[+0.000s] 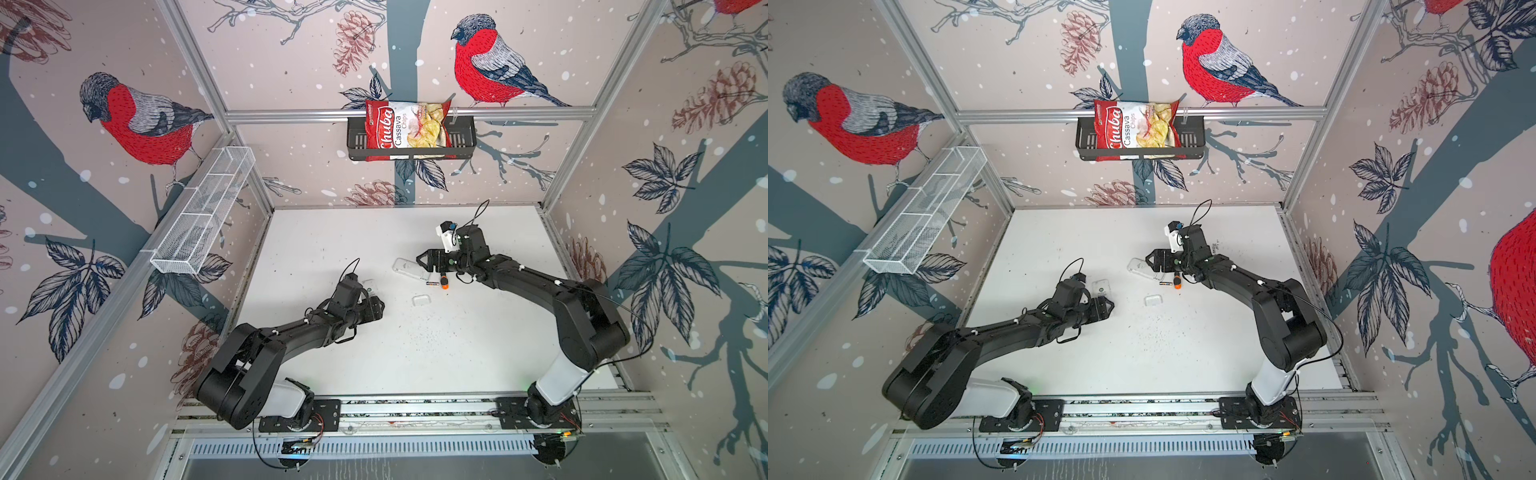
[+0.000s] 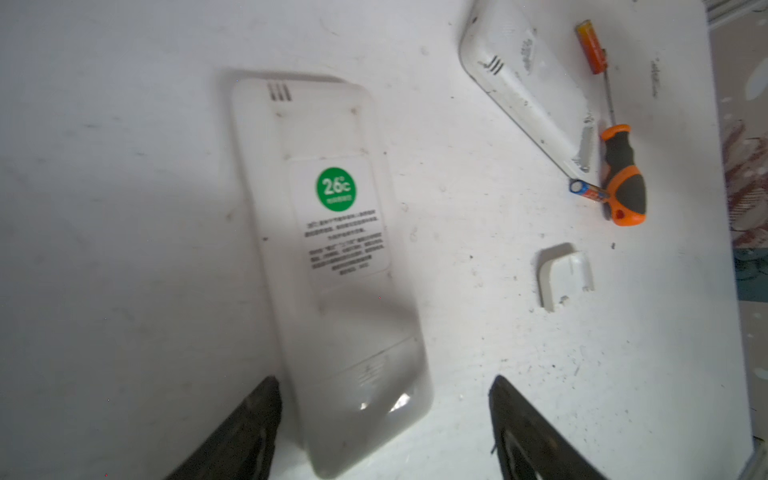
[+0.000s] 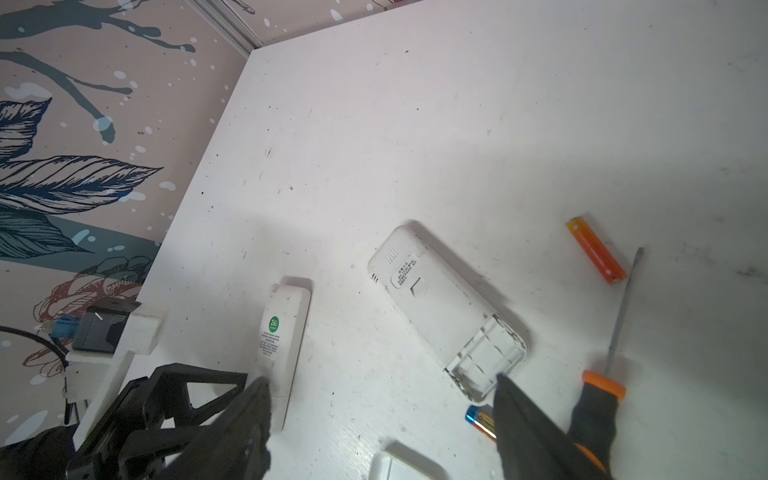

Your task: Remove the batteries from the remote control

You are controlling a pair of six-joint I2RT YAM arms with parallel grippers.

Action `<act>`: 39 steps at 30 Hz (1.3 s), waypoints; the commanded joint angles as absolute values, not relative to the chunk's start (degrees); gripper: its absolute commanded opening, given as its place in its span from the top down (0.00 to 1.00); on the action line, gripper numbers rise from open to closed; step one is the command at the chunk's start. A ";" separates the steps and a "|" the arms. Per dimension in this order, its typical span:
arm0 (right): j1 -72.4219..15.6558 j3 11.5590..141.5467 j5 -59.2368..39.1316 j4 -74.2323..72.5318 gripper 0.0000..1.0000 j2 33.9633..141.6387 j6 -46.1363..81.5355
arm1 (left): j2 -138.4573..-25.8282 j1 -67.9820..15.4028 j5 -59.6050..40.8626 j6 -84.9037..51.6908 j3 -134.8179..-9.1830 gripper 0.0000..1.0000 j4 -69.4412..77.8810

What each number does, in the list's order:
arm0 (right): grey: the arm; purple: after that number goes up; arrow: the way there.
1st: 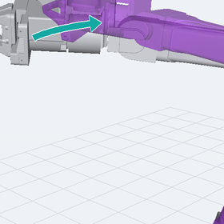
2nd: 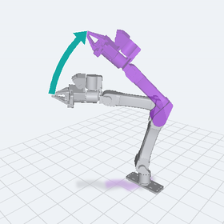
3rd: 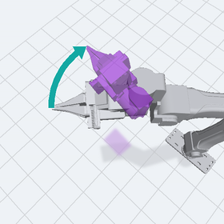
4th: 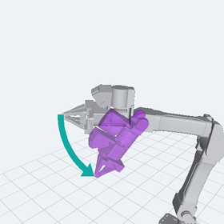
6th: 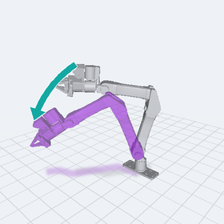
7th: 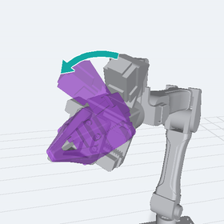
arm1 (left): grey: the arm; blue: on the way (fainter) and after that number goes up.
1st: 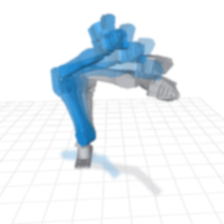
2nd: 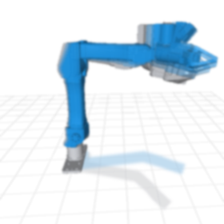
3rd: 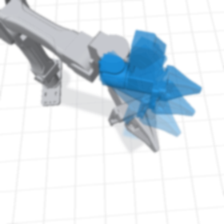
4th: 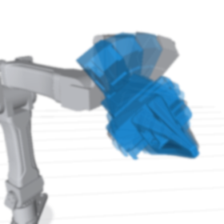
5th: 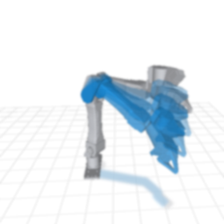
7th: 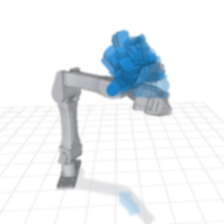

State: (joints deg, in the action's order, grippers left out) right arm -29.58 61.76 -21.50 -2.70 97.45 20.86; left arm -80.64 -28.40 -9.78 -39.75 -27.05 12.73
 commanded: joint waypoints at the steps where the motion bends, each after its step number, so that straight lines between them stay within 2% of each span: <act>1: -29.47 61.69 -21.01 -2.81 0.17 96.41 19.68 | -82.38 -28.38 -14.82 -42.71 -25.54 0.21 20.83; 5: -28.84 61.10 -20.83 -2.90 0.17 95.41 19.63 | -82.01 -28.94 -16.22 -45.42 -23.12 0.22 27.41; 20: -27.38 60.23 -21.09 -2.90 0.17 94.15 19.68 | -87.54 -32.07 -15.94 -46.27 -27.86 0.22 32.83; 24: -26.78 59.85 -21.36 -2.99 0.17 93.61 19.66 | -82.97 -32.03 -12.83 -40.04 -30.90 0.21 22.99; 29: -26.38 59.50 -21.97 -3.25 0.19 93.49 19.91 | -77.48 -32.00 -0.18 -30.55 -37.38 0.20 3.18; 34: -26.44 59.50 -22.91 -3.68 0.22 93.77 20.03 | -78.88 -31.99 10.36 -26.44 -41.90 0.22 -8.40; 39: -26.55 58.82 -24.40 -4.17 0.20 93.08 19.08 | -81.42 -31.80 9.81 -21.38 -44.44 0.17 -10.54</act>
State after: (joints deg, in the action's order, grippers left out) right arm -26.48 59.13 -22.79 -2.76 93.69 20.53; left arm -80.77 -32.01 7.51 -26.00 -43.35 -5.89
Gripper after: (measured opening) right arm 0.792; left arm 0.828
